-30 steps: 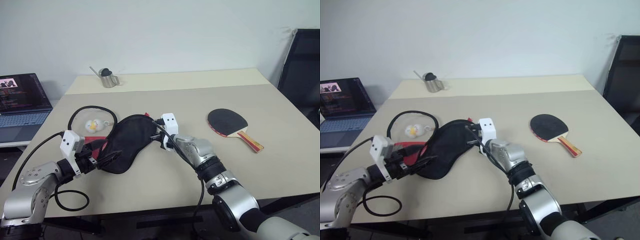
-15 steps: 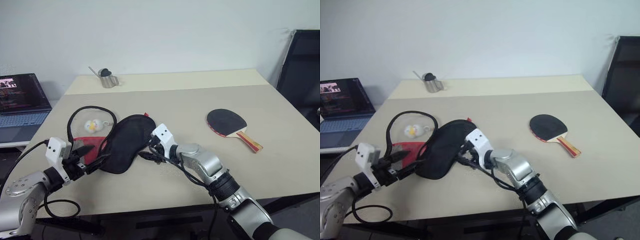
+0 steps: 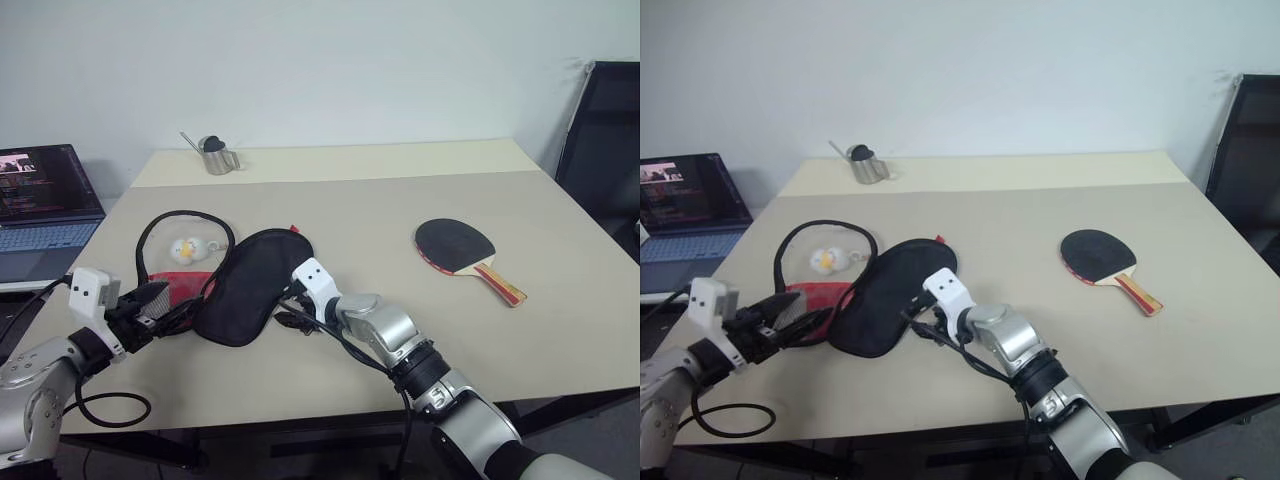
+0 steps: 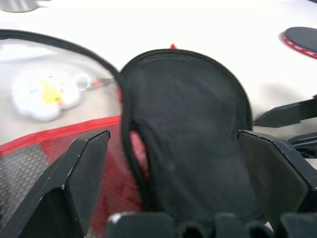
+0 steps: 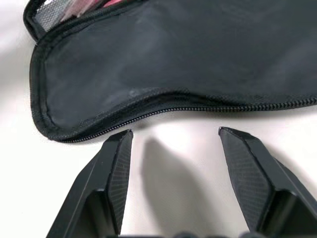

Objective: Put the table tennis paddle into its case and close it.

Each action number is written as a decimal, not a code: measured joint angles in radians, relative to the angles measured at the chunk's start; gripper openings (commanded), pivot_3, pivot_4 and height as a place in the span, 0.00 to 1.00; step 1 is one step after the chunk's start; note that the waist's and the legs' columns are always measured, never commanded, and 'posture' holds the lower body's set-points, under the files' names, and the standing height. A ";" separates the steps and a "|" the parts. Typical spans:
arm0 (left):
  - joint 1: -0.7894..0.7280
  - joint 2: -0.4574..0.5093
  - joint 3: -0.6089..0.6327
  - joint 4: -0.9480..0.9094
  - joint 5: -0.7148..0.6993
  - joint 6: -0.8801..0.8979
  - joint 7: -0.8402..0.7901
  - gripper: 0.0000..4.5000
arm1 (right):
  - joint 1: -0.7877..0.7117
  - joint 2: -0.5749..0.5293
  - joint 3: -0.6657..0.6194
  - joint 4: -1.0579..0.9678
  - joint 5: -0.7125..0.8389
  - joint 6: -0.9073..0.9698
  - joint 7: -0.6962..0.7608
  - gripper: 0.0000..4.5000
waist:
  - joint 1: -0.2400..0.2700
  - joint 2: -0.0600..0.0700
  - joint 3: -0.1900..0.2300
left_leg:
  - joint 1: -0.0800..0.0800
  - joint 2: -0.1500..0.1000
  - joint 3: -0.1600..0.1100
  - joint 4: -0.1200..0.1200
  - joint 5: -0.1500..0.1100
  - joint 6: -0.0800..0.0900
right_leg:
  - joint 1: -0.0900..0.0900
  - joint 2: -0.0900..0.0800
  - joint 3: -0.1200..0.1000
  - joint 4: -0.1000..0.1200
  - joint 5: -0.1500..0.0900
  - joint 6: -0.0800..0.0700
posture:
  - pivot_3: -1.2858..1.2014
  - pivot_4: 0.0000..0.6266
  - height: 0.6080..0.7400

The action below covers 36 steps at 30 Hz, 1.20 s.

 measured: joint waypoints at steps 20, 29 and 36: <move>-0.030 0.001 -0.030 0.002 0.006 0.000 -0.015 1.00 | -0.064 0.008 -0.095 0.087 0.190 0.101 -0.029 0.75 | -0.003 -0.001 -0.001 | 0.001 0.000 0.001 0.000 0.000 0.000 | 0.000 0.000 0.000 0.001 0.000 0.000 | 0.52 0.24 1.00; -0.043 0.001 -0.037 0.001 0.006 0.000 -0.027 1.00 | -0.070 0.010 -0.061 0.112 0.216 0.070 -0.052 1.00 | -0.003 -0.002 -0.002 | 0.006 0.000 0.000 0.001 0.000 0.000 | 0.005 0.002 0.000 0.002 0.002 -0.002 | 0.52 0.24 1.00; -0.045 0.001 -0.052 0.000 0.013 0.000 -0.038 1.00 | -0.075 0.011 -0.017 0.113 0.219 0.045 -0.057 1.00 | -0.004 -0.004 -0.004 | 0.008 0.001 0.000 0.001 0.000 0.000 | 0.006 0.003 0.000 0.002 0.002 -0.002 | 0.52 0.24 1.00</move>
